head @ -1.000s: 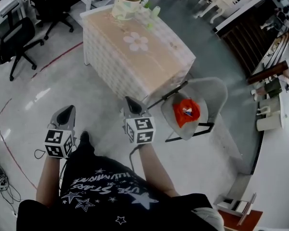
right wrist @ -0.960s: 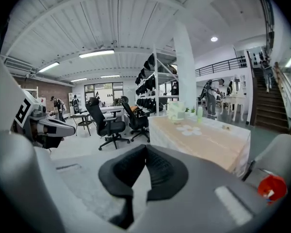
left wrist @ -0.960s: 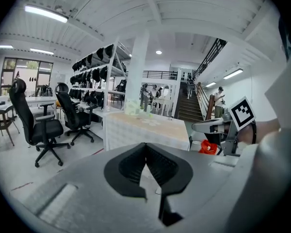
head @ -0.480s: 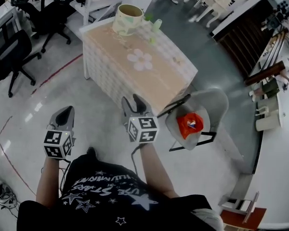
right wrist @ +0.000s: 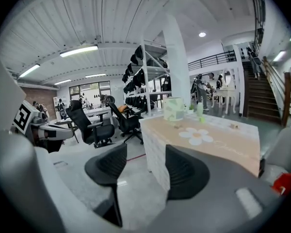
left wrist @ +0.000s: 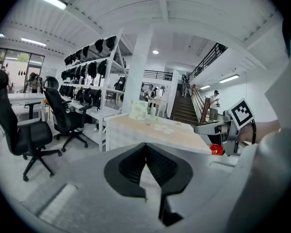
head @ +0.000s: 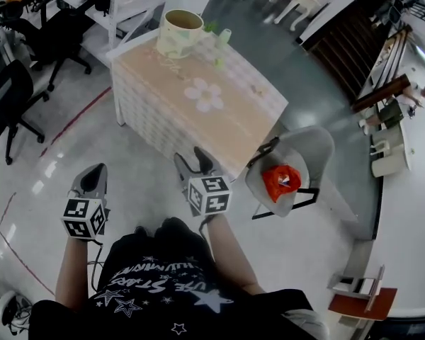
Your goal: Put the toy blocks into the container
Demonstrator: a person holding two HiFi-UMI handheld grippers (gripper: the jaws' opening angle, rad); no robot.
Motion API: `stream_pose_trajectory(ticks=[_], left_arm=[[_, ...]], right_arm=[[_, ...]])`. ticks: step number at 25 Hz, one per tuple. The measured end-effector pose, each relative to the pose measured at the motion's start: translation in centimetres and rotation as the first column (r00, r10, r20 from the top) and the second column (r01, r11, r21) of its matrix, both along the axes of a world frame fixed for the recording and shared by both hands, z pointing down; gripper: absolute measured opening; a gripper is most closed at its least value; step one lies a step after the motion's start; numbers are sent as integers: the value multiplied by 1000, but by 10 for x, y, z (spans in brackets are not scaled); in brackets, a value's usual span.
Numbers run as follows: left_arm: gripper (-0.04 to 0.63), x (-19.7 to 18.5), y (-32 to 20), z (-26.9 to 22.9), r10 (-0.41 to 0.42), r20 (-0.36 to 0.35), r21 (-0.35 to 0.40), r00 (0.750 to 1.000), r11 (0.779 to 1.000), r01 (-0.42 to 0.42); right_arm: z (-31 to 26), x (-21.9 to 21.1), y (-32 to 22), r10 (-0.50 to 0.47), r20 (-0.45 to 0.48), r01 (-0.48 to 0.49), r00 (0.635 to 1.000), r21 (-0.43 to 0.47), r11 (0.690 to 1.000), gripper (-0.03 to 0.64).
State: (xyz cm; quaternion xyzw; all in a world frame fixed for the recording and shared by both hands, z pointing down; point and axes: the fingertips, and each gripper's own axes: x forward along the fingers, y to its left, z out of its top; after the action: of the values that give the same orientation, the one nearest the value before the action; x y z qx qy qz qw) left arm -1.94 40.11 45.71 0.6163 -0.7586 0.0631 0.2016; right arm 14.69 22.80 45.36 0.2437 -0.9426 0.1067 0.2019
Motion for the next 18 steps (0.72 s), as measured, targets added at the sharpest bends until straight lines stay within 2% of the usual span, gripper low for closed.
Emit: stream_pose_trajectory(ticks=[9,18], left_arm=[[9,-17,-32,15,12,-16,-30,1000,999,-13],[9,-54,-94,21,-43,-27,-54,999,998,42]], right_arm=[[18,-26,-37,3,5,-3,1000,-32,999,253],[26,-80,-105,-73,10,74,997,-60,995,253]])
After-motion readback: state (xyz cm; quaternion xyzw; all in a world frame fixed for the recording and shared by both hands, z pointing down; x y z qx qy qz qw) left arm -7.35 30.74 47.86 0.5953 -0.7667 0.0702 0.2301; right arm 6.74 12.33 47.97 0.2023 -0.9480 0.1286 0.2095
